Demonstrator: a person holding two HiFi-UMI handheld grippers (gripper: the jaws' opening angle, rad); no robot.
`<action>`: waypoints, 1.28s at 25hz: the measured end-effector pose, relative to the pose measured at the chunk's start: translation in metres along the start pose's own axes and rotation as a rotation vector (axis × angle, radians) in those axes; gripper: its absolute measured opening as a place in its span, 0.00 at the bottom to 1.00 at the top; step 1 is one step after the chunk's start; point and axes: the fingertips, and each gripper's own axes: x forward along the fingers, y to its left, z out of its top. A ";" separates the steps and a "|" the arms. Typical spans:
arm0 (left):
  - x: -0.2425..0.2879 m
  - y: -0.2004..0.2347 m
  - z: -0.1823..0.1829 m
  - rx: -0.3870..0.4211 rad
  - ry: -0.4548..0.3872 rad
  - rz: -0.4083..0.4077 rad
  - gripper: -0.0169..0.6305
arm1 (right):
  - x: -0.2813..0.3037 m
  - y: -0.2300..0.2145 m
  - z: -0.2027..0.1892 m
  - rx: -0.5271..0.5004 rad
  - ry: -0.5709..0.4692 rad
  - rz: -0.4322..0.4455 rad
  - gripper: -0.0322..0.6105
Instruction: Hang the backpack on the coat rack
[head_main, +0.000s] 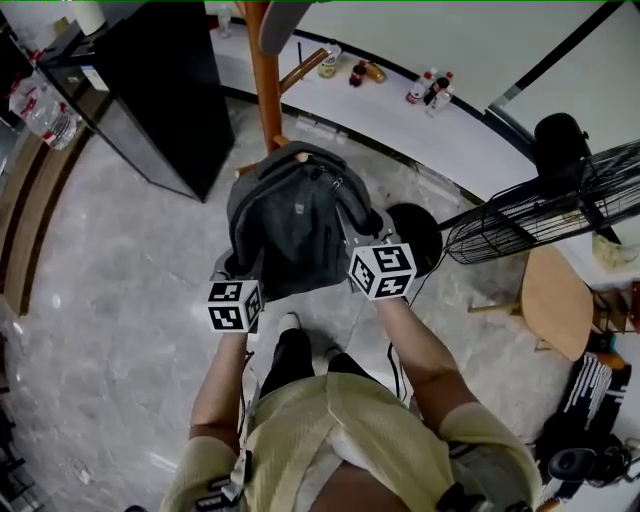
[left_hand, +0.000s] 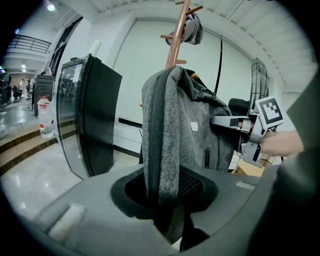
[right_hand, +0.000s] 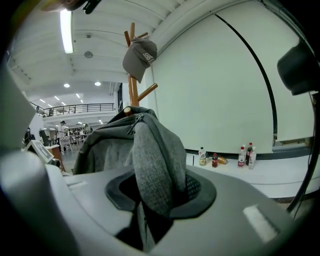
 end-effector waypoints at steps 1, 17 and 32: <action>0.002 0.002 -0.001 -0.006 0.001 0.005 0.20 | 0.003 0.000 -0.002 -0.005 0.005 0.000 0.24; 0.037 0.029 -0.005 -0.002 0.047 0.026 0.21 | 0.041 -0.010 -0.016 -0.047 0.054 -0.003 0.28; 0.045 0.040 0.007 0.029 0.055 0.018 0.33 | 0.033 -0.020 0.000 -0.106 0.064 -0.074 0.39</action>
